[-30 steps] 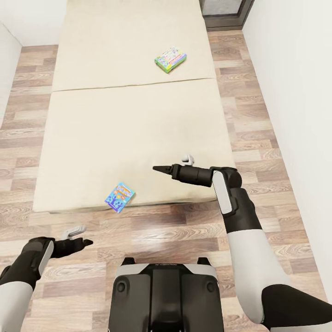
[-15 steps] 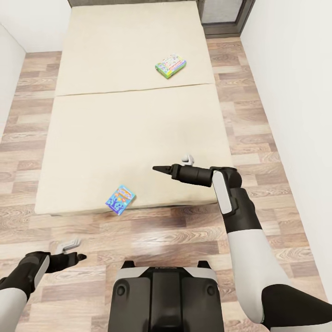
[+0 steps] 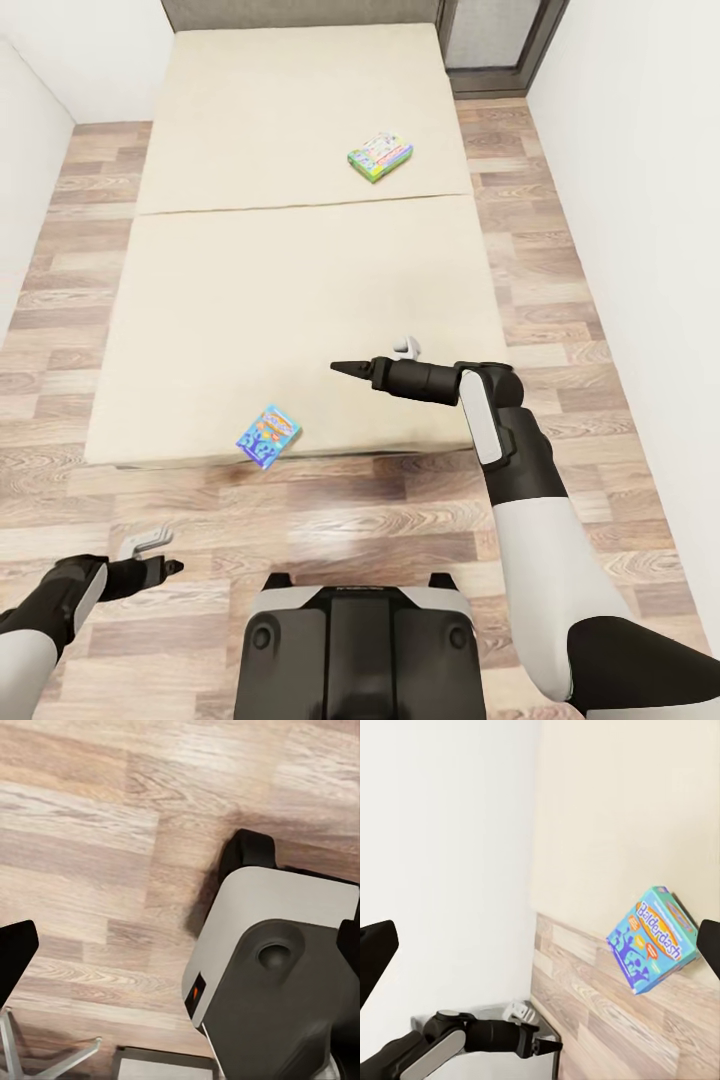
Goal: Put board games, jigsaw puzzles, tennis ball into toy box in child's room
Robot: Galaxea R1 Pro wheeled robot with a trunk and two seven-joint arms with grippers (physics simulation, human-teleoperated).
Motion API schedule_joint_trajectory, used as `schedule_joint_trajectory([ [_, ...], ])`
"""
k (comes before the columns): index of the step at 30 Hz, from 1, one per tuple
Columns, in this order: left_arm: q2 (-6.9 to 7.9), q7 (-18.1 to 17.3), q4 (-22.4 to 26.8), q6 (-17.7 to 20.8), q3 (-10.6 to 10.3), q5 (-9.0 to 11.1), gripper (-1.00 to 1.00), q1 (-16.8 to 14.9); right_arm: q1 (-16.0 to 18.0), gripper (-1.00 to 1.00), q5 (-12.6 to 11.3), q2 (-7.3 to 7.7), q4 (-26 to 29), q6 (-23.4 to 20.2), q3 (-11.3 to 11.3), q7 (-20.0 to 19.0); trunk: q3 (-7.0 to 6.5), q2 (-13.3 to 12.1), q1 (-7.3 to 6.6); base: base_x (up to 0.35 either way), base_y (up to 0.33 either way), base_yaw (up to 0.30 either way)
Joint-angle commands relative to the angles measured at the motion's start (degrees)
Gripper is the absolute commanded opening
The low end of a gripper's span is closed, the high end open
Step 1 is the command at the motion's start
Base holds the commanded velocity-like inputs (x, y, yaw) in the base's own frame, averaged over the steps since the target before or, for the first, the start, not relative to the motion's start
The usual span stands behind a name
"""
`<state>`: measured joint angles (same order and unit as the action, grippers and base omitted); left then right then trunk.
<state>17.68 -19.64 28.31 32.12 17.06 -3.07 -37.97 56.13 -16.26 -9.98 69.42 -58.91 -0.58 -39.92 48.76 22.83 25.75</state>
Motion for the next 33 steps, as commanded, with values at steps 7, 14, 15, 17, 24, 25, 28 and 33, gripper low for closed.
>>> schedule_joint_trajectory([
  [7, -0.37, 0.03, -0.33, 0.32, 0.06, -0.54, 1.0, 0.08, 0.03, 1.0, 0.2, -0.02, 0.01, -0.24, -0.12, -0.25, -0.6, 0.09, 0.04, -0.044, 0.0, 0.086],
  [14, -0.43, 0.39, -0.36, -1.23, -0.37, -0.61, 1.0, 0.08, 0.03, 1.0, 0.06, -0.02, 0.09, -0.24, -0.27, -0.25, -0.92, 0.09, 0.04, -0.095, 0.0, 0.056],
  [15, -0.44, 0.42, -0.36, -1.88, -0.4, -0.61, 1.0, 0.08, 0.03, 1.0, 0.04, -0.02, 0.09, -0.24, -0.31, -0.25, -0.93, 0.09, 0.04, -0.025, 0.0, 0.014],
  [17, -0.46, 0.44, -0.36, -2.34, -0.41, -0.65, 1.0, 0.08, 0.03, 1.0, 0.02, -0.02, 0.1, -0.24, -0.34, -0.25, -0.95, 0.09, 0.04, -0.018, 0.0, 0.01],
  [24, -0.54, 0.48, -0.36, -3.18, -0.52, -0.78, 1.0, 0.09, 0.03, 1.0, 0.0, -0.02, 0.1, -0.24, -0.2, -0.25, -1.31, 0.09, 0.04, -0.092, 0.0, 0.003],
  [25, -0.54, 0.48, -0.36, -3.22, -0.52, -0.77, 1.0, 0.09, 0.03, 1.0, 0.0, -0.02, 0.1, -0.24, -0.17, -0.25, -1.4, 0.09, 0.04, -0.041, 0.0, 0.001],
  [28, -0.54, 0.48, -0.36, -3.26, -0.53, -0.78, 1.0, 0.1, 0.03, 1.0, 0.0, -0.02, 0.06, -0.24, -0.14, -0.25, -1.66, 0.09, 0.04, -0.021, 0.0, 0.0],
  [33, -0.52, 0.48, -0.36, -3.29, -0.53, -0.79, 1.0, 0.11, 0.03, 1.0, 0.0, -0.02, 0.02, -0.24, -0.1, -0.25, -2.12, 0.09, 0.04, -0.006, 0.0, 0.0],
])
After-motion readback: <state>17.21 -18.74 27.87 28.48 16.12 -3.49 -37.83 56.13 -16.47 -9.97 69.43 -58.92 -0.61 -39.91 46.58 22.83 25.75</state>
